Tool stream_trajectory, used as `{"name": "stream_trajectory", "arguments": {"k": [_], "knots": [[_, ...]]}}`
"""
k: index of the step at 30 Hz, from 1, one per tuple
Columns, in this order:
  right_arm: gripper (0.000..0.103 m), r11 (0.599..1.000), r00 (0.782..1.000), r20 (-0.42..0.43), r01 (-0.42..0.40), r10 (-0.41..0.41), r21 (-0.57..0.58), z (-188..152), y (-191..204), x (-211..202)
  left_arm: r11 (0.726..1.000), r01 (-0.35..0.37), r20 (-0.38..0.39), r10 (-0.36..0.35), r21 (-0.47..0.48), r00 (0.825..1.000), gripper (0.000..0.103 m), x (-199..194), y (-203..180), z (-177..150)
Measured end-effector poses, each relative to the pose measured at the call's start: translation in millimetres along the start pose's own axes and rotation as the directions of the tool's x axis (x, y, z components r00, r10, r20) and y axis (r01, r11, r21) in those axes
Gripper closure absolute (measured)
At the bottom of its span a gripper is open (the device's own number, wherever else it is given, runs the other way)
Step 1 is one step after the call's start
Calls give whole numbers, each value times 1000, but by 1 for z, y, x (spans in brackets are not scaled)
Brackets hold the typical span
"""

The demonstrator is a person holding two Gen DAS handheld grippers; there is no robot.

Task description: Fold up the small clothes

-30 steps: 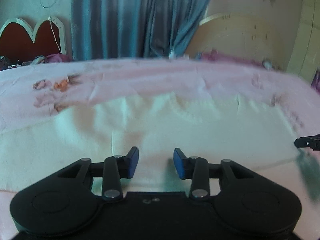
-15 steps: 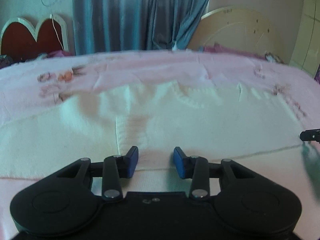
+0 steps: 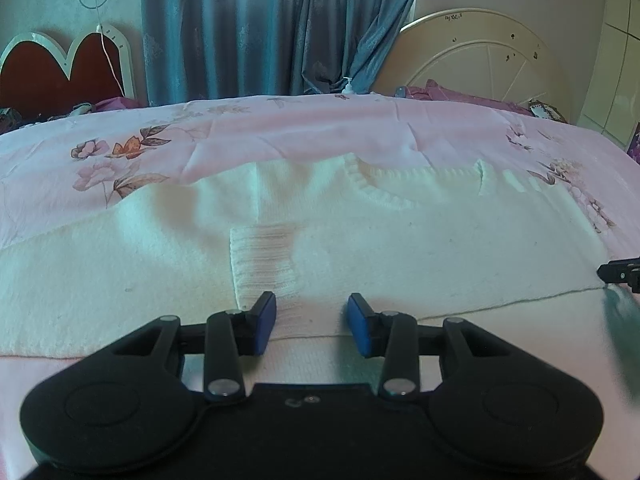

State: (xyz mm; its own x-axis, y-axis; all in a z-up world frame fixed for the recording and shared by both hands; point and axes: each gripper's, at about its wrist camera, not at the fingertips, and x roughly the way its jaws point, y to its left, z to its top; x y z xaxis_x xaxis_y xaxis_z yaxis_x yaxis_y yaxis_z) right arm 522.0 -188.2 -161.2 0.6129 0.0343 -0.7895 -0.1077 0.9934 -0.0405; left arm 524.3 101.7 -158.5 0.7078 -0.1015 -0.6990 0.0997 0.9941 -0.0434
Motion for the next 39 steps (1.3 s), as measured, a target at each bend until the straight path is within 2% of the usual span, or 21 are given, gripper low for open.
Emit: {"name": "stream_trajectory", "arguments": {"k": [5, 6, 7, 9, 12, 15, 16, 17, 18, 21, 23, 25, 26, 28, 30, 33, 34, 35, 36, 38, 39], "knots": [[89, 999, 1000, -4, 28, -28, -22, 3, 5, -3, 1000, 10, -9, -10, 11, 1000, 59, -3, 1, 3], [89, 999, 999, 15, 33, -33, -15, 3, 6, -9, 1000, 13, 0, -13, 4, 1000, 49, -8, 2, 4], [89, 1000, 999, 43, 30, -30, -8, 4, 7, -16, 1000, -2, 33, 2, 1, 999, 30, -17, 5, 3], [88, 1000, 997, 73, 23, -24, 3, 3, 10, -25, 999, -48, 96, 49, -10, 994, 16, -35, 13, 0], [88, 999, 997, 72, -24, 22, 35, 3, 15, -30, 993, -71, 128, 82, -94, 988, 21, -60, 48, -12], [88, 996, 996, 61, -71, 68, 53, 3, 27, -28, 962, -134, 116, 164, -236, 980, 35, -84, 98, -32], [77, 997, 997, 57, -63, 60, 41, 3, 34, -26, 944, -159, 114, 199, -287, 973, 39, -92, 117, -41], [46, 998, 997, 64, -50, 48, 28, 3, 41, -26, 920, -189, 110, 239, -343, 965, 41, -101, 139, -51], [35, 999, 995, 89, -50, 49, 13, 3, 49, -28, 897, -212, 99, 269, -387, 958, 43, -106, 156, -58], [33, 993, 987, 109, -117, 116, 3, 4, 63, -30, 788, -227, 66, 320, -572, 945, 45, -120, 216, -80], [44, 989, 982, 117, -147, 145, 4, 7, 71, -32, 692, -197, 58, 327, -694, 943, 47, -124, 256, -95], [45, 987, 981, 111, -160, 158, 10, 11, 76, -32, 607, -118, 91, 303, -786, 949, 61, -123, 288, -110], [45, 987, 981, 106, -162, 160, 11, 12, 78, -32, 549, -58, 124, 289, -834, 949, 62, -122, 304, -118], [45, 987, 982, 105, -159, 157, 11, 15, 80, -32, 468, 30, 170, 259, -883, 951, 63, -119, 325, -123], [45, 988, 983, 103, -153, 150, 20, 17, 81, -31, 433, 61, 189, 259, -899, 947, 63, -115, 335, -123], [45, 992, 989, 100, -118, 113, 41, 21, 77, -28, 405, 94, 215, 264, -909, 940, 69, -112, 352, -124], [45, 992, 989, 96, -115, 110, 52, 22, 74, -28, 399, 88, 208, 270, -913, 940, 79, -111, 353, -123], [45, 991, 989, 96, -115, 109, 63, 23, 72, -27, 411, 47, 177, 285, -911, 942, 88, -110, 355, -119], [45, 991, 990, 97, -112, 105, 70, 25, 70, -28, 433, -2, 142, 300, -901, 943, 100, -111, 355, -117], [45, 992, 990, 99, -106, 99, 69, 26, 67, -29, 519, -125, 76, 349, -845, 934, 100, -109, 344, -96], [45, 992, 990, 104, -103, 96, 69, 26, 65, -31, 564, -147, 83, 362, -812, 928, 100, -109, 336, -85]]}}
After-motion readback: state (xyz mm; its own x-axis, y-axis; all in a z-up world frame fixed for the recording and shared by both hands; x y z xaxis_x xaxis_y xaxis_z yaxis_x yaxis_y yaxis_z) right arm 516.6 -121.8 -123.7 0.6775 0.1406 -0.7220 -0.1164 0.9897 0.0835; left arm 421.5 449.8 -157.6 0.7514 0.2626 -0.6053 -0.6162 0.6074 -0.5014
